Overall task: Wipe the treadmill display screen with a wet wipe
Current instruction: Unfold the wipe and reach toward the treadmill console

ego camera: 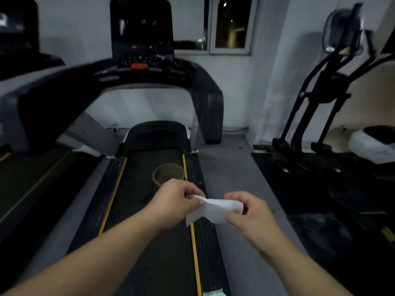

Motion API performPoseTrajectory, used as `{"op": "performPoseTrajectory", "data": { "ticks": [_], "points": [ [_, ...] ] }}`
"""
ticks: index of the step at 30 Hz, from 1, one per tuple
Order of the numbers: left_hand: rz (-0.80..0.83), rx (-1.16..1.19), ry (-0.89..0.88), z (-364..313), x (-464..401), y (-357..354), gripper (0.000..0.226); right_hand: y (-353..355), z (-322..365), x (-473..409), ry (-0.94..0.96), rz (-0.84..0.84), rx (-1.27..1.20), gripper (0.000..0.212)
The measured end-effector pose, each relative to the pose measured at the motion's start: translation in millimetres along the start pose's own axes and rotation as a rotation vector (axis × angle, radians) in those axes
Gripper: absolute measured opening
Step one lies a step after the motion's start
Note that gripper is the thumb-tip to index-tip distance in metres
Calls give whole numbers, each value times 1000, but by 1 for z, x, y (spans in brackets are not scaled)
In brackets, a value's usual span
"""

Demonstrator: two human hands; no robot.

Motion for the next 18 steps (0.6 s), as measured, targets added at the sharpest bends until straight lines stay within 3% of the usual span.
{"op": "performPoseTrajectory", "data": {
  "ticks": [4,8,13,15,18],
  "points": [
    [-31,-14,-67,-72,17,59,9,32,77,21,149,-110,115,10],
    [28,206,-82,-125,38,100,24,56,142,44,185,-88,-127,4],
    [95,540,-21,-164,60,118,22,66,196,67,156,-10,-466,14],
    [139,636,-3,-171,65,119,19,67,211,73,154,13,-488,15],
    [126,698,6,-178,70,129,37,73,228,76,182,19,-430,15]
  ]
}}
Point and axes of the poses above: each hand's wrist, its own x-axis away from the middle knuckle, its own y-axis out of the back of the hand, z = x × y, the point moved 5 cm from there along -x, towards the middle knuckle, and after that the axes turned 1 degree about -y, right-handed, at the moved point
